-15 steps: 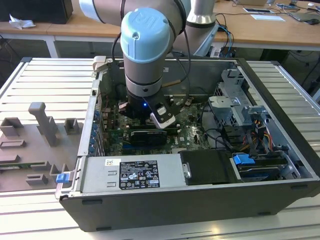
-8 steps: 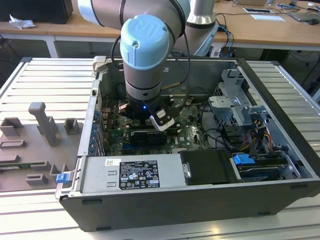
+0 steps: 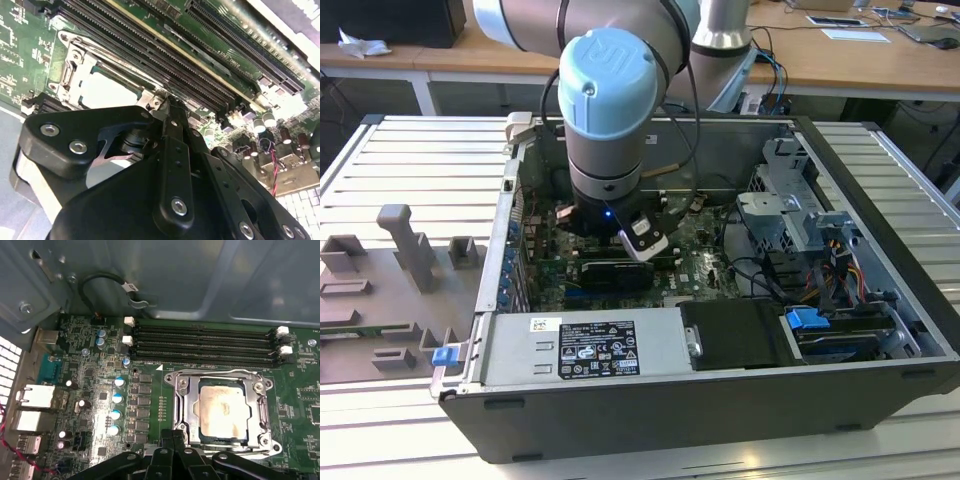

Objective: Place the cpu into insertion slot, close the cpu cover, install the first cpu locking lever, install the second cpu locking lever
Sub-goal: 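Install the second cpu locking lever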

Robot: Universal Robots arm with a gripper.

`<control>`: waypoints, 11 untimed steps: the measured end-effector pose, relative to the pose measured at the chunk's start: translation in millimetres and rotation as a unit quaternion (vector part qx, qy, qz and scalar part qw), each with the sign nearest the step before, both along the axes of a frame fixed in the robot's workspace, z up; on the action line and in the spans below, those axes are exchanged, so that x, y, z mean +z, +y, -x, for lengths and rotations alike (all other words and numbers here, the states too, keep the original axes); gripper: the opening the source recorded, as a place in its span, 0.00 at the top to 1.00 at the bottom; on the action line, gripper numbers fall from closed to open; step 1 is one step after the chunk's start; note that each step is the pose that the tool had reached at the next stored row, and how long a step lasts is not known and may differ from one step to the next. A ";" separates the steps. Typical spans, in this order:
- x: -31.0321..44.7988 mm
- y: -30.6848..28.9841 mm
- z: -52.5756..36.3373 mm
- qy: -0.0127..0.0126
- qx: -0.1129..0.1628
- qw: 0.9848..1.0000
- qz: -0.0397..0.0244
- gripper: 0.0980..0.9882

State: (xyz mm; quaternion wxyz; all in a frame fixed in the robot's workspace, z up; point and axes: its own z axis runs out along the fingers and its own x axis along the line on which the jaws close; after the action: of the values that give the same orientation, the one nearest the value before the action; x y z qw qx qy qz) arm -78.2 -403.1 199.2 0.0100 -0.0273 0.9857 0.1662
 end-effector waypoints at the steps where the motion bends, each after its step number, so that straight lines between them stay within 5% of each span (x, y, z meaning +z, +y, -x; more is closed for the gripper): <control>1: 2.2 0.0 0.0 0.000 0.000 1.000 0.000 0.99; 11: 19.5 0.0 0.0 0.000 0.000 1.000 0.000 0.99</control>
State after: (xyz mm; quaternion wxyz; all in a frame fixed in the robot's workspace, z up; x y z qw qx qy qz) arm -78.3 -403.1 218.7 0.0101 -0.0274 0.9857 0.1662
